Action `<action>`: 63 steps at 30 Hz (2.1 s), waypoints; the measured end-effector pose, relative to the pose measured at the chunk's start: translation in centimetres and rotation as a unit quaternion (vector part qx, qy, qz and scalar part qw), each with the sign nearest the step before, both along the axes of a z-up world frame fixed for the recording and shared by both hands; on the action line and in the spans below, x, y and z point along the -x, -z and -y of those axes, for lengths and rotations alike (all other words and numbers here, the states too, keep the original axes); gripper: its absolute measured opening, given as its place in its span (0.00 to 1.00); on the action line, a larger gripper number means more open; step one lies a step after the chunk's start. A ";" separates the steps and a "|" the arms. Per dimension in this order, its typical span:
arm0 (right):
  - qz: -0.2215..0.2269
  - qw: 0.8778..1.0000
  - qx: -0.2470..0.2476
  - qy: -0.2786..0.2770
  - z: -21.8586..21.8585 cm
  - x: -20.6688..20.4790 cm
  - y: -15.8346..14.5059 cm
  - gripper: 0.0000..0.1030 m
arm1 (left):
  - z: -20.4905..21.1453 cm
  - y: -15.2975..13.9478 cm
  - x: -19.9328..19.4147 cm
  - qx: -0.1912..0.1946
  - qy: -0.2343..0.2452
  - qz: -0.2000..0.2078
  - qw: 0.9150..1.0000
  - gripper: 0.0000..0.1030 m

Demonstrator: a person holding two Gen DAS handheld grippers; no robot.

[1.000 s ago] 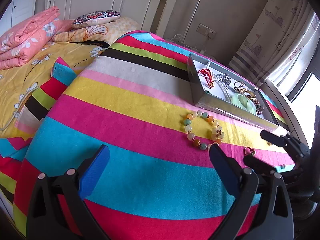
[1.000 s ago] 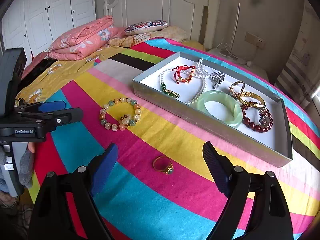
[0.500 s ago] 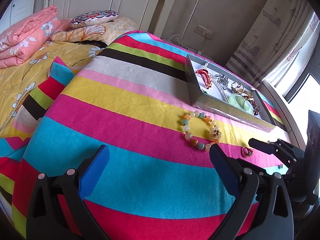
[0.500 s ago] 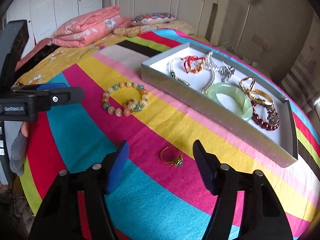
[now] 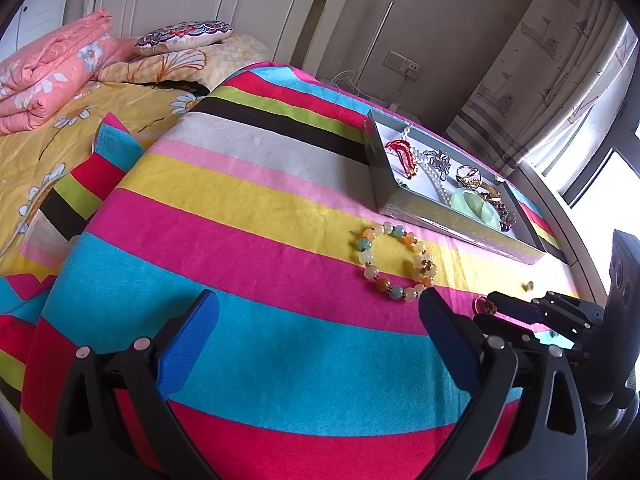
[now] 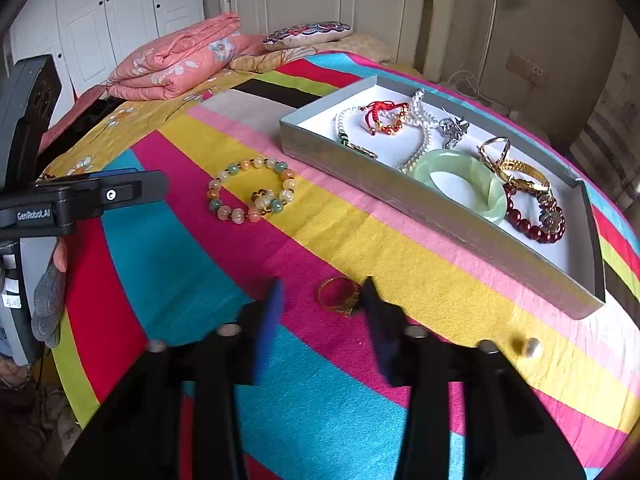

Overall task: Organize jewelry
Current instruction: 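Move the right tool to the green-stone gold ring while the left moves to the bead bracelet, then close the right tool on the gold ring while the left closes on the multicolour bead bracelet, then carry the ring into the box with the right tool while the left carries the bead bracelet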

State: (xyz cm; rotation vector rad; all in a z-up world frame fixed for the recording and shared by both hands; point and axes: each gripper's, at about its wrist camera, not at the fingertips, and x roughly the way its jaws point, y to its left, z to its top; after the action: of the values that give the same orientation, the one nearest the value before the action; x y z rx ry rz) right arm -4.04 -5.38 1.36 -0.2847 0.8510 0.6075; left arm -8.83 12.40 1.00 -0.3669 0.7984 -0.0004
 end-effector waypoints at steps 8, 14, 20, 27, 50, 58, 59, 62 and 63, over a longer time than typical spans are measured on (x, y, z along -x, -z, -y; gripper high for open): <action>-0.009 1.000 -0.013 0.000 0.6 0.3 0.0 0.30 | 0.0 0.0 0.0 0.000 0.001 0.000 1.000 0.96; -0.001 1.000 -0.009 -0.003 0.5 0.5 0.0 0.20 | 0.0 0.0 0.0 -0.001 0.001 -0.001 1.000 0.96; -0.003 1.000 -0.025 0.016 1.4 0.4 0.0 0.15 | 2.6 -0.6 -0.4 -0.055 0.041 -0.017 0.997 0.97; -0.001 0.998 -0.050 0.035 2.3 0.3 -0.3 0.15 | 6.8 -1.0 -3.4 -0.117 0.083 -0.035 0.989 0.96; -0.009 0.997 -0.067 0.043 2.8 0.1 -0.3 0.15 | 12.8 0.2 -5.4 -0.269 0.150 -0.002 0.951 0.09; -0.007 0.996 -0.075 0.046 3.2 0.0 -0.4 0.15 | 9.1 -1.4 -4.2 -0.159 0.124 0.038 0.979 0.09; -0.007 0.996 -0.077 0.046 3.2 0.0 -0.4 0.15 | 8.5 -1.6 -4.0 -0.142 0.118 0.045 0.982 0.09; -0.005 0.996 -0.080 0.047 3.3 0.1 -0.5 0.15 | 6.5 -2.1 -3.4 -0.081 0.116 0.065 0.988 0.09; -0.005 0.996 -0.081 0.047 3.4 0.1 -0.6 0.15 | 5.8 -2.0 -3.2 -0.057 0.118 0.068 0.989 0.09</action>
State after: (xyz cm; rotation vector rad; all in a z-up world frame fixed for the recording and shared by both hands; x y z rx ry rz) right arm -4.10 -8.76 1.92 -0.0934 0.8154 0.5868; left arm -5.62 6.60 3.03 -0.1617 0.6997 -0.1985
